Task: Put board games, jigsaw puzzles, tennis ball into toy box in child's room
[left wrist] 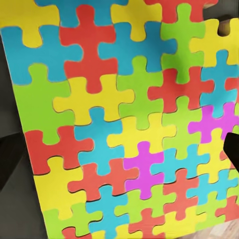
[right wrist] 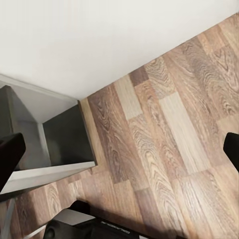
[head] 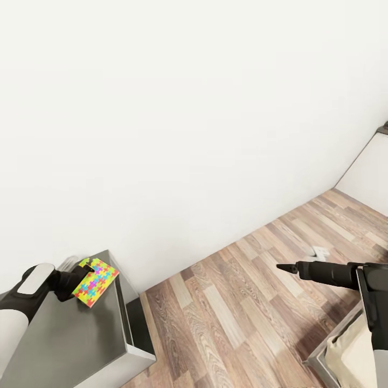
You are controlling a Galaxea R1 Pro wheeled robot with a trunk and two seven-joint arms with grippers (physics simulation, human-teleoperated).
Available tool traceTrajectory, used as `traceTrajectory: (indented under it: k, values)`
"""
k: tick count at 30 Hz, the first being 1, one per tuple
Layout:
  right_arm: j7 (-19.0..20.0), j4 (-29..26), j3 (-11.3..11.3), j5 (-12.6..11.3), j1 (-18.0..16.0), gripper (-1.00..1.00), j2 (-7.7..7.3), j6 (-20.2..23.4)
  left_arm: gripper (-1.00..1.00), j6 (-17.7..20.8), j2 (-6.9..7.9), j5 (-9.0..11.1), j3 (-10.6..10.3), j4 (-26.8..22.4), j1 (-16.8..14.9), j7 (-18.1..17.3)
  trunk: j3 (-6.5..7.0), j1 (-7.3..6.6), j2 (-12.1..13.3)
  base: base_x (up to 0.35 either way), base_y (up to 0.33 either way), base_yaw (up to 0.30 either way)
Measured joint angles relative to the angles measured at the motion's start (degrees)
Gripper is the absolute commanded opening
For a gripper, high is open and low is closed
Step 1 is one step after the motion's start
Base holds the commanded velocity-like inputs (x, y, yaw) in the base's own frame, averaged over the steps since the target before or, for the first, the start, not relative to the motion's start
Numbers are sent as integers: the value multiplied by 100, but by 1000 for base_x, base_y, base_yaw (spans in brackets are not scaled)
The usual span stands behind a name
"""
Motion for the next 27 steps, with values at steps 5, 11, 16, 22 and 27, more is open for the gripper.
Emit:
traceTrajectory:
  k: [5, 11, 16, 22, 27]
  values:
    - [0, 0, 1, 0, 0, 100, 2, 0, 100, 0, -1, 1, 0, -1, 0, 0, 0, 0, 0, 0, 0, -26]
    - [0, 0, 1, 1, 1, 100, -1, 0, 100, 0, -1, 1, -1, -2, 0, 0, 0, 0, 0, 0, 0, -9]
    - [0, 0, -4, 0, 0, 100, -1, 0, 100, 0, -1, 1, -1, -3, 0, 0, 0, 0, 0, 0, 0, -31]
    - [0, -1, -2, -1, 3, 100, 4, 0, 100, 0, -2, 0, -2, -4, -1, 0, 0, 0, 0, 0, 0, -167]
    - [0, -1, 0, -1, 3, 100, 1, 0, 100, 0, -2, -1, -1, -7, -1, 0, 0, 0, 0, 0, 0, -190]
